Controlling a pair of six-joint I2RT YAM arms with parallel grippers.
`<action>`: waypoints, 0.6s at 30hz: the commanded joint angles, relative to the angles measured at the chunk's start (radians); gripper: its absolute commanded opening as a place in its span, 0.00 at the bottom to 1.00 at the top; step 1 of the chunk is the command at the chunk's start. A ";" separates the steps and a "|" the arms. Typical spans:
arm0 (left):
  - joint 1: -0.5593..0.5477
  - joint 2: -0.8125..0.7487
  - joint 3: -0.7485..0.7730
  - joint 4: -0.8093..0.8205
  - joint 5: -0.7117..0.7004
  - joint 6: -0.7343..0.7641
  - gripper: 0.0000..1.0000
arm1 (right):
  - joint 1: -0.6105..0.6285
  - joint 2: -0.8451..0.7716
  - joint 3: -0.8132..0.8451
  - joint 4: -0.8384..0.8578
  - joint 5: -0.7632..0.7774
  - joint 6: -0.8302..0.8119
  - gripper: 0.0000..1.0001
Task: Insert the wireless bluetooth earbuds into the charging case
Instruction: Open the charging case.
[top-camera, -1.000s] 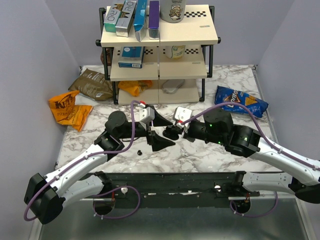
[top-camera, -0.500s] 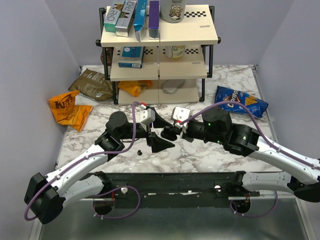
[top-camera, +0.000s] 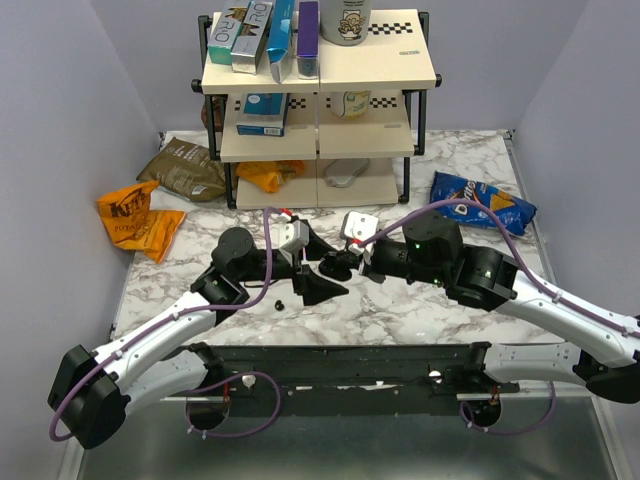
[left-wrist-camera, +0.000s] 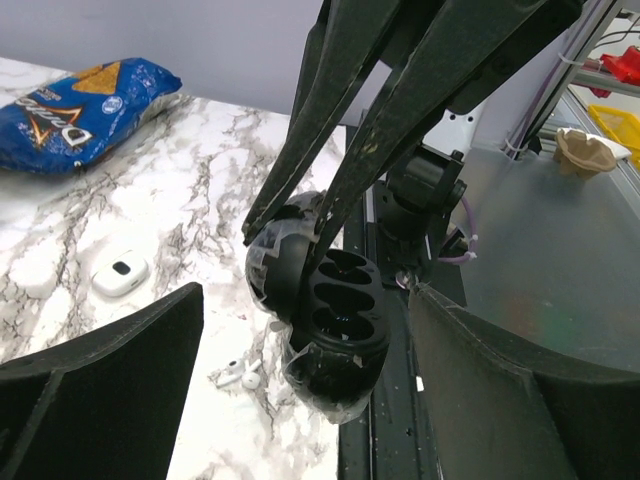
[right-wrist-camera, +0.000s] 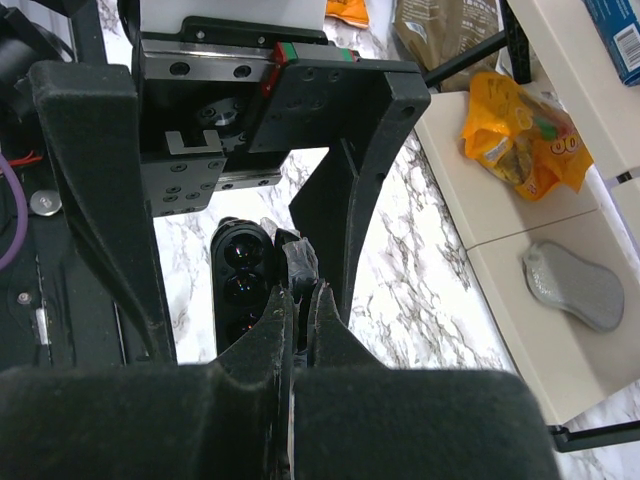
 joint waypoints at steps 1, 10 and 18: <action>0.003 -0.013 0.001 0.047 -0.003 -0.004 0.81 | 0.008 0.008 0.028 -0.002 -0.012 0.008 0.01; 0.000 -0.007 -0.007 0.041 0.005 0.006 0.54 | 0.008 0.011 0.030 0.000 -0.011 0.011 0.01; 0.001 -0.001 -0.011 0.053 0.003 -0.002 0.49 | 0.008 0.009 0.028 0.001 -0.011 0.015 0.01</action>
